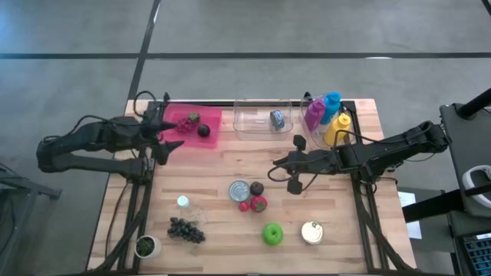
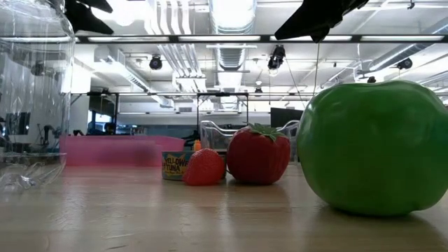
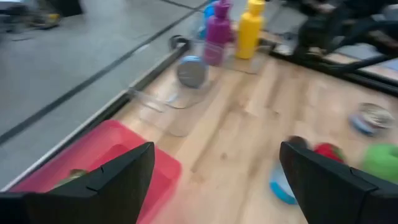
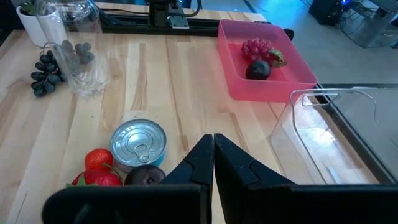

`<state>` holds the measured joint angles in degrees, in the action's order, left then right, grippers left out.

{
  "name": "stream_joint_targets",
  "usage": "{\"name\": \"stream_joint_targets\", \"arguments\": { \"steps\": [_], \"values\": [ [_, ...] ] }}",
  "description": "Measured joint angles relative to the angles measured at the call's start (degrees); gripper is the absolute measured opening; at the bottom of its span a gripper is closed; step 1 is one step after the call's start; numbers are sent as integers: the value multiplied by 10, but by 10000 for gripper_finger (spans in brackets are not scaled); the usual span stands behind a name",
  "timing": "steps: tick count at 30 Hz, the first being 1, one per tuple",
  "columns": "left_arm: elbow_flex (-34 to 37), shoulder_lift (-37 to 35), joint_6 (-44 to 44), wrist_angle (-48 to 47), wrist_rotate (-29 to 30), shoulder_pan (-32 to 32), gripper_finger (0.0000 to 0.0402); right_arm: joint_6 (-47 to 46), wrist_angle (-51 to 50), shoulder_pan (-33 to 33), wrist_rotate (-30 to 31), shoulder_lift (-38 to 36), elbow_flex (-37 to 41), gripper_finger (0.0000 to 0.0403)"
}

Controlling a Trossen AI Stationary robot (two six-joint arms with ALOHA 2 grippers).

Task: Pick & Place Food Item
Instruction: Put the transparent water bottle into the right transparent bin

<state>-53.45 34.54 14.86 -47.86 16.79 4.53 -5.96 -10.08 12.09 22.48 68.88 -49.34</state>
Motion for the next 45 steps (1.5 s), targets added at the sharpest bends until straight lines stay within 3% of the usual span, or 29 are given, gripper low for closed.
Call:
{"name": "stream_joint_targets", "arguments": {
  "steps": [10,21,30,45],
  "values": [
    [21,-60,-5,-36,-165,-2,337,0,0,0,0,0,0,8],
    [32,-78,-106,-71,-367,-2,323,0,0,0,0,0,0,8],
    [81,-78,-146,-23,-448,-4,315,0,0,0,0,0,0,8],
    [162,-64,-130,110,-464,-41,335,0,0,0,0,0,0,8]
  ]
}}
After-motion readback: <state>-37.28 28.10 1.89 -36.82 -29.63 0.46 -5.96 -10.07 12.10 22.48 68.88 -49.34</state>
